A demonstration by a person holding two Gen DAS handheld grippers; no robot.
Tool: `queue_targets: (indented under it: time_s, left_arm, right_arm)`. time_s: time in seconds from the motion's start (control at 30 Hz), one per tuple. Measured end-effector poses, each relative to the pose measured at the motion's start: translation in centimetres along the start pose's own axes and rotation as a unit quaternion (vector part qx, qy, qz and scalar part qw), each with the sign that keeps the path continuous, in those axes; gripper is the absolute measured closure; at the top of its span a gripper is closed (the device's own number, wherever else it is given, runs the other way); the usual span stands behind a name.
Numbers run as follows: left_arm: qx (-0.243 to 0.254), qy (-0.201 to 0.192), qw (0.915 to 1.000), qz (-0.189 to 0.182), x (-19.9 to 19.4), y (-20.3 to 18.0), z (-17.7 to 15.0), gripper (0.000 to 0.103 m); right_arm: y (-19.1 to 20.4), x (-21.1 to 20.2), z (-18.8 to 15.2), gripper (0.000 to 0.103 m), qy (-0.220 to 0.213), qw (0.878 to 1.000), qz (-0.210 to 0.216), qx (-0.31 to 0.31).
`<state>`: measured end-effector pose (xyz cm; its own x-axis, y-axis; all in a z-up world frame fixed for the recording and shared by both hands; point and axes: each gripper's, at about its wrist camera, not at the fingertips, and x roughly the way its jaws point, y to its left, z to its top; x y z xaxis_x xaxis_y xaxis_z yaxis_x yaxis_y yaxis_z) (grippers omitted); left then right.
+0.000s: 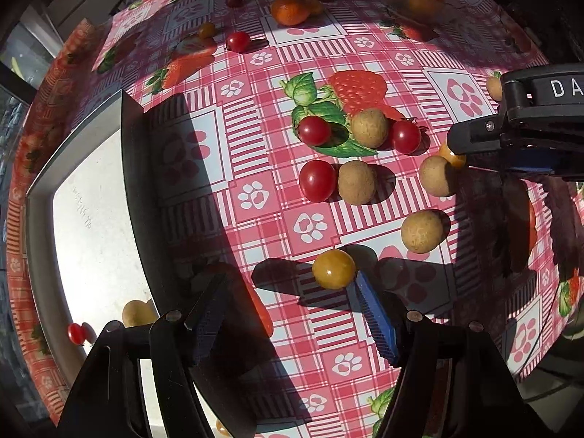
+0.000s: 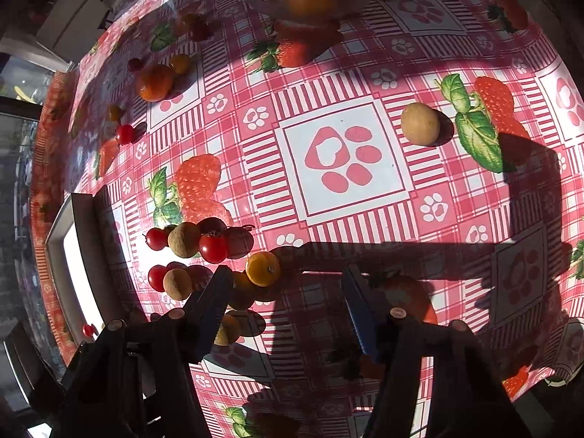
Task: Organize fruits
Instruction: 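Grasp a yellow cherry tomato with the left tool while the right tool grasps another yellow tomato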
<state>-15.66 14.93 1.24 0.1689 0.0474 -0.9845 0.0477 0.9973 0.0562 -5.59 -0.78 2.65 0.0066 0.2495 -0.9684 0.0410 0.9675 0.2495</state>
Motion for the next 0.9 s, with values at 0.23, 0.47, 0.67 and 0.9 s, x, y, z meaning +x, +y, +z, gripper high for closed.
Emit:
queue_targets:
  time_s: [0.23, 0.47, 0.67, 0.9]
  left_arm:
    - [-0.008, 0.001, 1.0, 0.004, 0.4, -0.6, 0.7, 0.033]
    - [-0.014, 0.003, 0.9992, -0.037, 0.2, -0.6, 0.7, 0.076]
    - [-0.061, 0.013, 0.994, -0.089, -0.1, 1.3, 0.1, 0.079]
    - [-0.07, 0.006, 0.9928, -0.097, -1.3, 3.3, -0.5, 0.079]
  right_arm:
    - [3.1, 2.9, -1.1, 0.075, 0.022, 1.0, 0.003, -0.016]
    - [2.0, 2.0, -1.7, 0.081, 0.02, 0.999, 0.013, -0.023]
    - [1.2, 0.3, -2.6, 0.081, 0.009, 0.999, 0.006, -0.037]
    - [1.2, -0.5, -3.9, 0.081, 0.006, 0.999, 0.012, -0.044]
